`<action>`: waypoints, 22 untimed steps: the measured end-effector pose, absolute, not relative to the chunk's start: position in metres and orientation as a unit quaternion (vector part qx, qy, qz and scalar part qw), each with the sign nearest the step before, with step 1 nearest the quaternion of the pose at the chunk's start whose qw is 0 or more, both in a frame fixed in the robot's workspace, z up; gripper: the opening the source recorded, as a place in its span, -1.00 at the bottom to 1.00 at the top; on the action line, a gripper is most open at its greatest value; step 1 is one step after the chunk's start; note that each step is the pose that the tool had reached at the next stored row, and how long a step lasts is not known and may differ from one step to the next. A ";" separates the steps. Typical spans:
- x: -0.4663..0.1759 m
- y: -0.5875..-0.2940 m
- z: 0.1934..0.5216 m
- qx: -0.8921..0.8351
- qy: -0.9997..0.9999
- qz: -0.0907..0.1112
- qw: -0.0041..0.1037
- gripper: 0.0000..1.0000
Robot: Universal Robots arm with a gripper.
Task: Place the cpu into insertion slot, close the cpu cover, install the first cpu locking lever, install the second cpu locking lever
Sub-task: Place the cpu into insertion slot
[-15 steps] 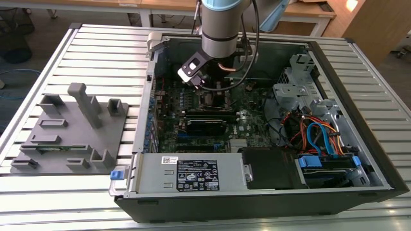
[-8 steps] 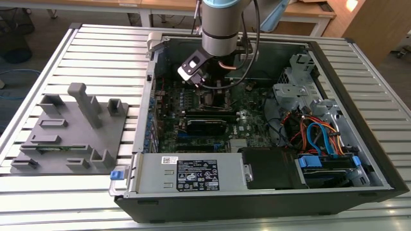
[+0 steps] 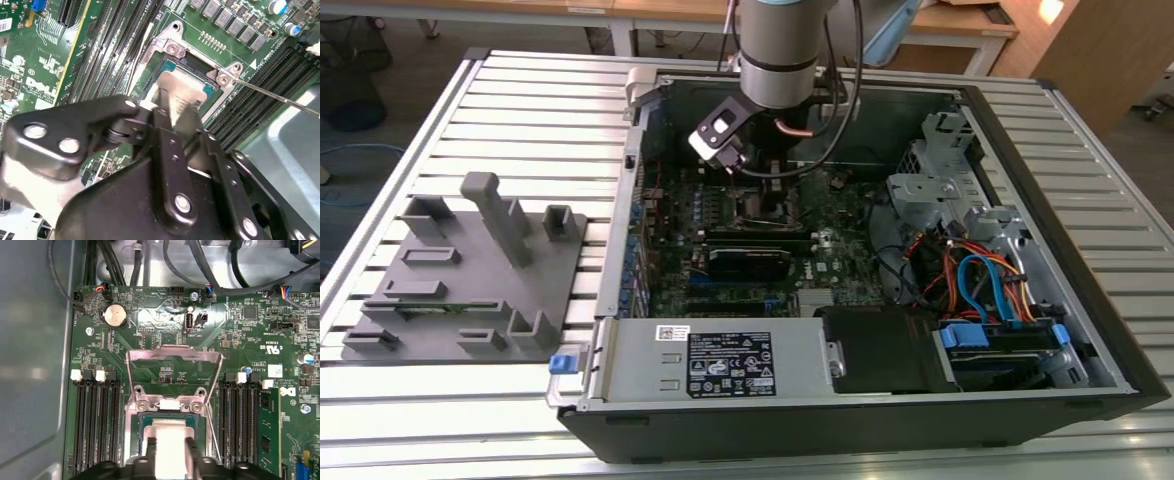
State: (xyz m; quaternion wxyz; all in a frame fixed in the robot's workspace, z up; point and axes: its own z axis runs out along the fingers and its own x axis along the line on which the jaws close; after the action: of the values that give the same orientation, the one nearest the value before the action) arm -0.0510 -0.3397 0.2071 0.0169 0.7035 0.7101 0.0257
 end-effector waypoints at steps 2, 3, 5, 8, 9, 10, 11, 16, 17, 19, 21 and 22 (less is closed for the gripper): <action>-0.051 -0.340 0.207 0.703 0.710 0.026 0.017 -0.41; -0.051 -0.340 0.207 0.703 0.710 0.026 0.017 -0.54; -0.051 -0.340 0.207 0.703 0.710 0.026 0.017 -0.54; -0.051 -0.340 0.207 0.703 0.710 0.026 0.017 -0.54; -0.051 -0.340 0.207 0.703 0.710 0.026 0.017 -0.54; -0.052 -0.340 0.207 0.703 0.710 0.026 0.017 -0.54; -0.052 -0.340 0.207 0.703 0.710 0.026 0.017 -0.54; -0.052 -0.340 0.207 0.703 0.710 0.026 0.017 -0.54; -0.052 -0.340 0.207 0.703 0.710 0.026 0.017 -0.54; -0.052 -0.340 0.208 0.703 0.710 0.026 0.017 -0.54; -0.052 -0.340 0.210 0.704 0.710 0.025 0.016 -0.54; -0.052 -0.340 0.211 0.704 0.710 0.024 0.016 -0.56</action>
State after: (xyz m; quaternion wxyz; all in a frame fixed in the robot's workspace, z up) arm -0.0522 -0.3397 0.2108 0.0155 0.7036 0.7101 0.0244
